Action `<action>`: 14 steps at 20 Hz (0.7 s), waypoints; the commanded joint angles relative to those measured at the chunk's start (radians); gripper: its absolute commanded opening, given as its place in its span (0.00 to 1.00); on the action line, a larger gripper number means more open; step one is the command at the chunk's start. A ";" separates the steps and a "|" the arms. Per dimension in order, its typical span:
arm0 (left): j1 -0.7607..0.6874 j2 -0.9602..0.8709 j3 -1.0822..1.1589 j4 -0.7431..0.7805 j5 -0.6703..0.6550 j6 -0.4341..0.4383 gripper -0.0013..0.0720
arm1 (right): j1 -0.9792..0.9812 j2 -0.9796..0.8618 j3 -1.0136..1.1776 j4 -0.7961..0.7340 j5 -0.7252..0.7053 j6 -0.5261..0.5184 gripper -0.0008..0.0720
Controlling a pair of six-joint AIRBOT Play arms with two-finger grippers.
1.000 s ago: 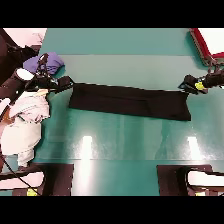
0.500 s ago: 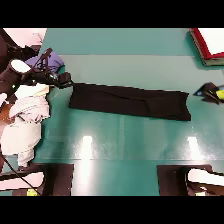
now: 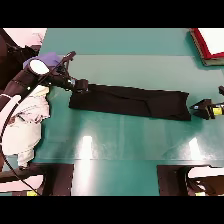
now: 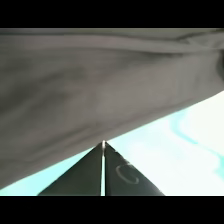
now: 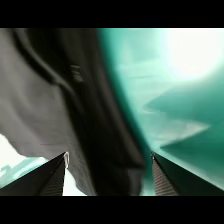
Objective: Fold the shirts.
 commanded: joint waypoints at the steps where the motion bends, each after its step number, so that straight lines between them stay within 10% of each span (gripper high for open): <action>1: -0.043 0.001 0.001 0.000 -0.003 -0.009 0.05 | 0.066 -0.052 0.043 0.012 0.000 -0.055 0.83; 6: -0.113 -0.006 0.001 0.001 0.002 -0.041 0.05 | 0.196 -0.051 0.090 0.012 0.008 -0.055 0.75; 12: -0.218 -0.140 0.113 0.000 0.036 -0.042 0.05 | 0.270 -0.030 0.117 0.036 0.023 -0.054 0.04; 14: -0.254 -0.220 0.196 0.000 0.040 -0.042 0.05 | 0.285 0.016 0.117 0.093 0.021 -0.053 0.04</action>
